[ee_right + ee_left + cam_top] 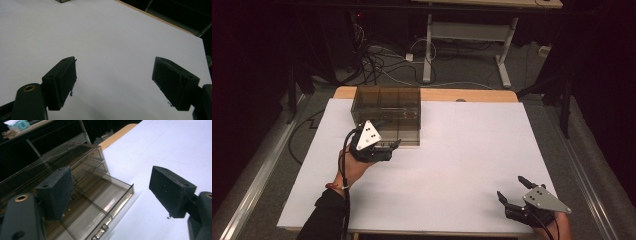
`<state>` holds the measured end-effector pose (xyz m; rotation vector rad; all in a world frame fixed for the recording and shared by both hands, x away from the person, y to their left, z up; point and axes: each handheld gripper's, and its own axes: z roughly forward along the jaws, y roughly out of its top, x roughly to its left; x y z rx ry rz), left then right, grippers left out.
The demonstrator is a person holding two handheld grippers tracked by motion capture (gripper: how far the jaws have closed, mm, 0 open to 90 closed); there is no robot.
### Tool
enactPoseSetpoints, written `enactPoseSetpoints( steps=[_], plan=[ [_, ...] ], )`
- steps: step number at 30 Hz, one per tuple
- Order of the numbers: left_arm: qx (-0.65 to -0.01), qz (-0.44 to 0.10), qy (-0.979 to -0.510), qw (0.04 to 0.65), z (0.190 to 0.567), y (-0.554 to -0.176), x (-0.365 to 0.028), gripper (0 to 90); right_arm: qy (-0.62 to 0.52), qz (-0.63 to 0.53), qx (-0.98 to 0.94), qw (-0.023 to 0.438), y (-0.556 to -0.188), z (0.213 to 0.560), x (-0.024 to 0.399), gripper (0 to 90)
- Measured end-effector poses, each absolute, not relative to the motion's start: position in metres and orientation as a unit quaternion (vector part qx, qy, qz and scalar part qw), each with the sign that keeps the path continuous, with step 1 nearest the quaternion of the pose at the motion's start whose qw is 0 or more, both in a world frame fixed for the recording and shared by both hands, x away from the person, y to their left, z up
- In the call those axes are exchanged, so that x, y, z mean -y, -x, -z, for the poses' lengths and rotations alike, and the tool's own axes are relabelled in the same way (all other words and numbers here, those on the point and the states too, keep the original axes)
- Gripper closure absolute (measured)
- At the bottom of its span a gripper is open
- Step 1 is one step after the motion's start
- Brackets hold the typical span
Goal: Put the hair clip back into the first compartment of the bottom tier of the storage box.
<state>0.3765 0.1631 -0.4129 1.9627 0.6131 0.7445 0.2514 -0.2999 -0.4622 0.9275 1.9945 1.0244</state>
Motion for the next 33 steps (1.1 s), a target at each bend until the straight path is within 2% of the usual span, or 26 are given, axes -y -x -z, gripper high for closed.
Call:
enactPoseSetpoints(
  steps=[33],
  plan=[
    [-0.172, -0.296, -0.812, 0.473, 0.404, -0.339, -0.132, 18.3, -0.353, -0.398, -0.769, 0.355, -0.25, 0.462, 0.297, 17.4]
  ],
)
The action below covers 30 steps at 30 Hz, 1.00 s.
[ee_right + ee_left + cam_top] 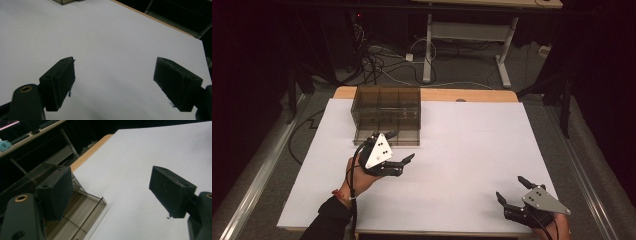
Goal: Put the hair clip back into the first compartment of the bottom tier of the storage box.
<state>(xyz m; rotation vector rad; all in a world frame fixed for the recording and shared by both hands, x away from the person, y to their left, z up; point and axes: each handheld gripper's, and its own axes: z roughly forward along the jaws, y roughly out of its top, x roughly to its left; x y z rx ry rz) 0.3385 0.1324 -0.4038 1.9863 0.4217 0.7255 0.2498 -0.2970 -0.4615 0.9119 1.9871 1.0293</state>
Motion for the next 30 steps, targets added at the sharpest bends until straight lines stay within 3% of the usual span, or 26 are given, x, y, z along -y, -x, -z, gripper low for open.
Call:
enactPoseSetpoints(
  steps=[30],
  plan=[
    [-0.136, -0.311, -0.819, 0.463, 0.415, -0.304, -0.138, 17.9, -0.343, -0.401, -0.776, 0.346, -0.247, 0.461, 0.291, 18.9]
  ],
)
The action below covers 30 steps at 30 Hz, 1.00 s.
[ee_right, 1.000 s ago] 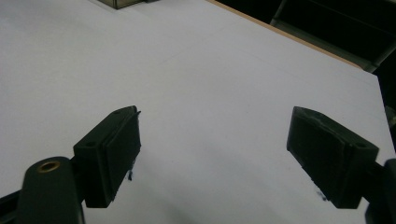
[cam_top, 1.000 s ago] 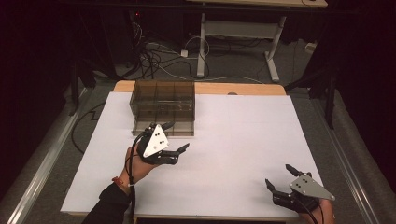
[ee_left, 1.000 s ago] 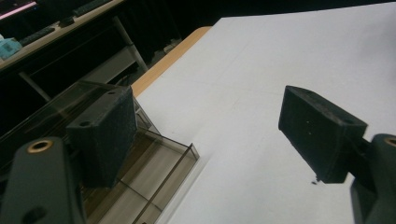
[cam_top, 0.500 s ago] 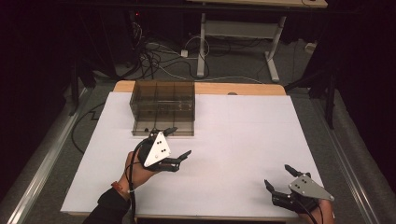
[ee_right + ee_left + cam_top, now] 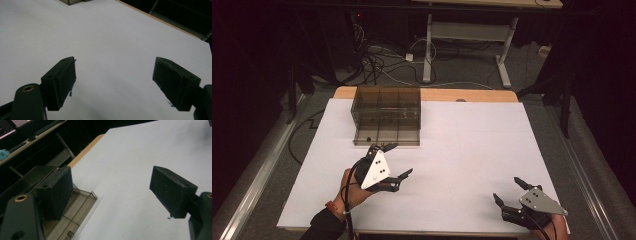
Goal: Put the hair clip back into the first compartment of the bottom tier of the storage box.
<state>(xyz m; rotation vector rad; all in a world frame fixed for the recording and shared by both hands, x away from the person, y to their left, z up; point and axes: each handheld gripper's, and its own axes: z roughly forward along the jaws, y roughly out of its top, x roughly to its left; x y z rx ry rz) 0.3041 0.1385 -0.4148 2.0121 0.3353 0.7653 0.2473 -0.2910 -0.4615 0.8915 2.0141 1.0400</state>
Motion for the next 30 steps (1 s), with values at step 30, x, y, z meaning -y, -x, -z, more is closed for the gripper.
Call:
enactPoseSetpoints(
  steps=[30],
  plan=[
    [-0.187, -0.304, -0.828, 0.432, 0.456, -0.29, -0.177, 17.8, -0.341, -0.403, -0.77, 0.359, -0.248, 0.46, 0.288, 15.5]
  ],
)
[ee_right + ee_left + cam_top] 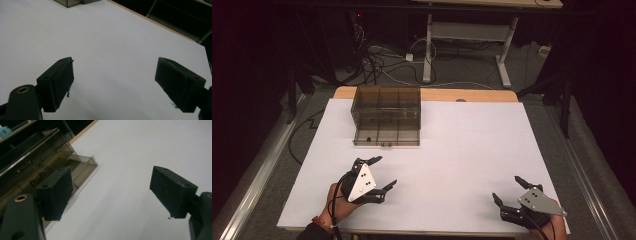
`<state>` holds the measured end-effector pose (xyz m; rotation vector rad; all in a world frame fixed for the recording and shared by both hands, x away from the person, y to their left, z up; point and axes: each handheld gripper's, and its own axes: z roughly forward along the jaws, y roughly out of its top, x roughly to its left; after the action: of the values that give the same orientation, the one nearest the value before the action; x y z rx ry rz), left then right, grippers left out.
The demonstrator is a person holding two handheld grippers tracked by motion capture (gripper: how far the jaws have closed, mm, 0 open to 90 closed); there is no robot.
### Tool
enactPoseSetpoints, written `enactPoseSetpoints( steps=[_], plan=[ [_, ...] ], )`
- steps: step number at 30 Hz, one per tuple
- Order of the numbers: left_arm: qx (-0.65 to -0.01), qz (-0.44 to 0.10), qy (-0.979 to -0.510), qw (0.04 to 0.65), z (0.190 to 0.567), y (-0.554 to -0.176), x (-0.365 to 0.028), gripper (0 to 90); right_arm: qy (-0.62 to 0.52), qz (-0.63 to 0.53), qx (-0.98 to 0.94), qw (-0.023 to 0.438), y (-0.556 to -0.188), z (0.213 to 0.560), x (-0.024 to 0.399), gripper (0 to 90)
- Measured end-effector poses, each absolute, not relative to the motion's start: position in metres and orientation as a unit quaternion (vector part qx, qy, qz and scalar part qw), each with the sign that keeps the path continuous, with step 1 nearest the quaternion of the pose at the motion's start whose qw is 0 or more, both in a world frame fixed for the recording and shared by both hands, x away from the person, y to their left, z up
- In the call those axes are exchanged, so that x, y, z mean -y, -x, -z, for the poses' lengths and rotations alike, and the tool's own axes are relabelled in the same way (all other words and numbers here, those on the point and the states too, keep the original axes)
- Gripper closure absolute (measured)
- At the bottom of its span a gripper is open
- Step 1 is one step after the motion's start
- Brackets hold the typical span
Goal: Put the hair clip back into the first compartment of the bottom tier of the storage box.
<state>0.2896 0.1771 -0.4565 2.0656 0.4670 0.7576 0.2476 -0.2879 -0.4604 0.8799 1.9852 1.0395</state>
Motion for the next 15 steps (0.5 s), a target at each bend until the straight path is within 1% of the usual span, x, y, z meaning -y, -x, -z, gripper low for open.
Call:
enactPoseSetpoints(
  steps=[10, 15],
  plan=[
    [-0.232, -0.279, -0.838, 0.408, 0.48, -0.287, -0.201, 17.8, -0.344, -0.406, -0.766, 0.36, -0.249, 0.461, 0.29, 15.5],
    [-0.254, -0.27, -0.829, 0.42, 0.483, -0.287, -0.209, 17.7, -0.342, -0.409, -0.765, 0.362, -0.249, 0.459, 0.291, 15.5]
  ],
)
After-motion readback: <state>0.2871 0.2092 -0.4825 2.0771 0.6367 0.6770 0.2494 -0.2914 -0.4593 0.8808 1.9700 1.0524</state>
